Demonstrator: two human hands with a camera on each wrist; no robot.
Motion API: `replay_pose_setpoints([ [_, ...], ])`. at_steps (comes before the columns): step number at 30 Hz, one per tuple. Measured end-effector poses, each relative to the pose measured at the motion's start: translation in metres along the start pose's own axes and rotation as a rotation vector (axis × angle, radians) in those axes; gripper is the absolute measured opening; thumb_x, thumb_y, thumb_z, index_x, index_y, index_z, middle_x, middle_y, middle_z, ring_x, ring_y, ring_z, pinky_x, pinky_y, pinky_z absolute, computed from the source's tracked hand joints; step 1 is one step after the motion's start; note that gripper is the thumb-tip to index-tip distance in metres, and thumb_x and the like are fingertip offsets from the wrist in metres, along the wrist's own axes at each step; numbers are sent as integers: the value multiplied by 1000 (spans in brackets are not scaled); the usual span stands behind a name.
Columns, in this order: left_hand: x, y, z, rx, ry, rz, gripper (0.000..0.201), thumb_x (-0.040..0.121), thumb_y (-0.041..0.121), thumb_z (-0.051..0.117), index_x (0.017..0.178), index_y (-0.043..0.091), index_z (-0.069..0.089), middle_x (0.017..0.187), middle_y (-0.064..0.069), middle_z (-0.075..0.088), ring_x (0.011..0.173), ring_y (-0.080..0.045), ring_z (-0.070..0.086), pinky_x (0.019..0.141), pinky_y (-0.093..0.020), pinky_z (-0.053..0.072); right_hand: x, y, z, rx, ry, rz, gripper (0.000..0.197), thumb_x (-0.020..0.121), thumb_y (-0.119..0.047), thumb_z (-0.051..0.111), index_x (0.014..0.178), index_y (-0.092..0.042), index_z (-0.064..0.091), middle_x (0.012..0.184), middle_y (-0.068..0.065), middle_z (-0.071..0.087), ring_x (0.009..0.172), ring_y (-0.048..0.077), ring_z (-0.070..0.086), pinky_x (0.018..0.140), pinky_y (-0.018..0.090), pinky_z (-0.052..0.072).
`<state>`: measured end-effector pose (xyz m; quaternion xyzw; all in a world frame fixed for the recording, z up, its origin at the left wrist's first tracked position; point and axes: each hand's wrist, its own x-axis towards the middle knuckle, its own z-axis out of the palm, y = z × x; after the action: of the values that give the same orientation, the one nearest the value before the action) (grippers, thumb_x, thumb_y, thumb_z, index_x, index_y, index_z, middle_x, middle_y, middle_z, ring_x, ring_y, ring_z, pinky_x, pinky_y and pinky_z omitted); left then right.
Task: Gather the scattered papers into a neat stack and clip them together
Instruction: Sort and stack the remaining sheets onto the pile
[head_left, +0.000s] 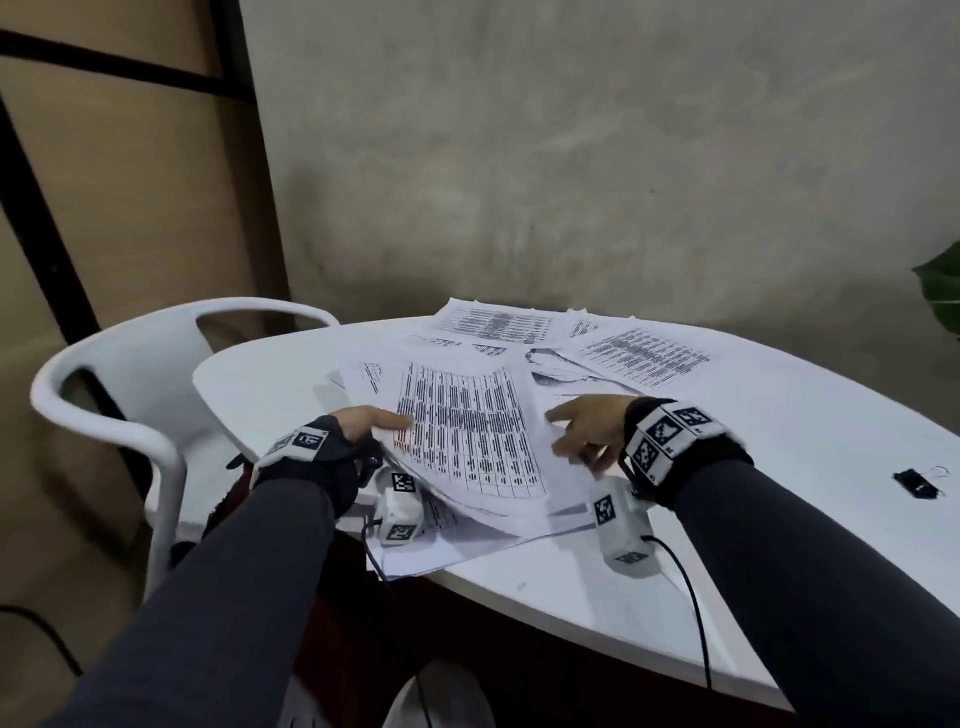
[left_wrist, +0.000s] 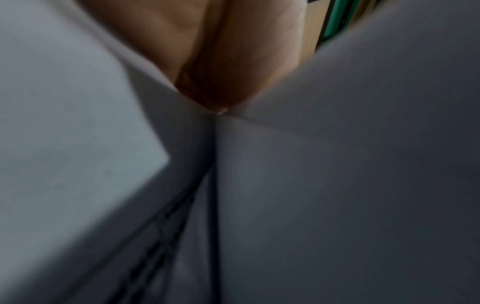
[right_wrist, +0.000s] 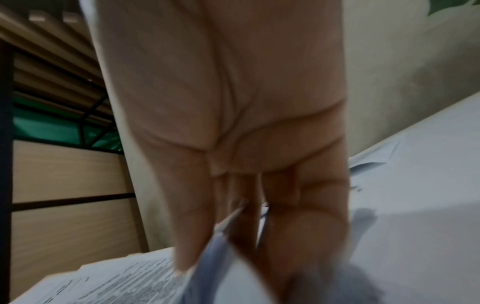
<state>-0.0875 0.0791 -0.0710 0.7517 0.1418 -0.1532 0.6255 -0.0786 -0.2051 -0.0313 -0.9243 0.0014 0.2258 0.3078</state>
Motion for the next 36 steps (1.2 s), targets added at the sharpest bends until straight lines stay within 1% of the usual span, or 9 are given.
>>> replay_pose_setpoints([
  [3, -3, 1, -1, 137, 131, 44, 36, 72, 18, 77, 96, -5, 63, 44, -9, 51, 43, -23, 43, 44, -23, 35, -3, 5, -2, 42, 50, -26, 64, 88, -18, 64, 145, -15, 35, 95, 13, 70, 79, 17, 68, 66, 24, 54],
  [7, -12, 13, 0, -146, -60, 284, 54, 61, -3, 77, 112, -6, 59, 79, -12, 73, 82, -28, 67, 69, -41, 59, -2, 16, -24, 104, 352, -143, 93, 79, -45, 70, 150, -12, 19, 151, 11, 36, 135, 27, 40, 109, 38, 35],
  [13, -40, 74, 18, -190, -151, 597, 46, 51, -7, 75, 95, 5, 65, 80, -7, 75, 76, -23, 70, 76, -39, 59, -25, 6, -52, 760, 316, -454, 111, 26, -45, 94, 121, 0, 57, 105, 12, 73, 97, 26, 70, 89, 38, 55],
  [16, -53, 100, 26, -151, -28, 708, 43, 62, -7, 76, 101, 5, 64, 94, -9, 69, 97, -30, 63, 93, -42, 51, -48, -7, -65, 854, 505, -534, 65, 46, -25, 88, 99, 4, 63, 79, 7, 74, 71, 20, 71, 73, 34, 57],
  [19, -57, 119, 29, -156, 17, 809, 38, 63, -1, 79, 96, 9, 63, 86, -1, 71, 90, -23, 66, 84, -34, 54, -63, -18, -71, 817, 640, -636, 18, 74, -13, 76, 83, -12, 61, 86, 5, 68, 81, 21, 65, 83, 35, 54],
  [24, -61, 117, 33, -115, -51, 793, 87, 11, 50, 89, 88, 19, 63, 78, 6, 75, 76, -5, 71, 82, -22, 55, -70, -9, -66, 715, 651, -605, 30, 80, -18, 72, 66, -7, 48, 54, -12, 62, 47, -7, 54, 63, 13, 46],
  [29, -61, 121, 37, -171, -30, 803, 122, 9, 57, 87, 115, 6, 55, 98, 1, 68, 97, -16, 65, 104, -38, 44, -74, -17, -66, 692, 699, -665, 33, 75, -21, 77, 103, -14, 62, 100, 2, 70, 83, 4, 68, 84, 22, 55],
  [32, -64, 132, 41, -254, -20, 849, 128, 11, 55, 88, 122, 4, 50, 99, 3, 69, 86, -5, 69, 91, -27, 52, -75, -30, -73, 762, 716, -712, 36, 75, -19, 77, 102, -22, 53, 103, -1, 67, 95, 14, 66, 89, 27, 54],
  [36, -54, 115, 45, -331, 22, 804, 128, 18, 53, 89, 130, 12, 41, 119, -5, 64, 107, -16, 64, 99, -34, 47, -59, -23, -64, 811, 726, -663, 95, 55, -46, 86, 130, -11, 38, 127, 7, 59, 113, 19, 61, 101, 35, 48],
])
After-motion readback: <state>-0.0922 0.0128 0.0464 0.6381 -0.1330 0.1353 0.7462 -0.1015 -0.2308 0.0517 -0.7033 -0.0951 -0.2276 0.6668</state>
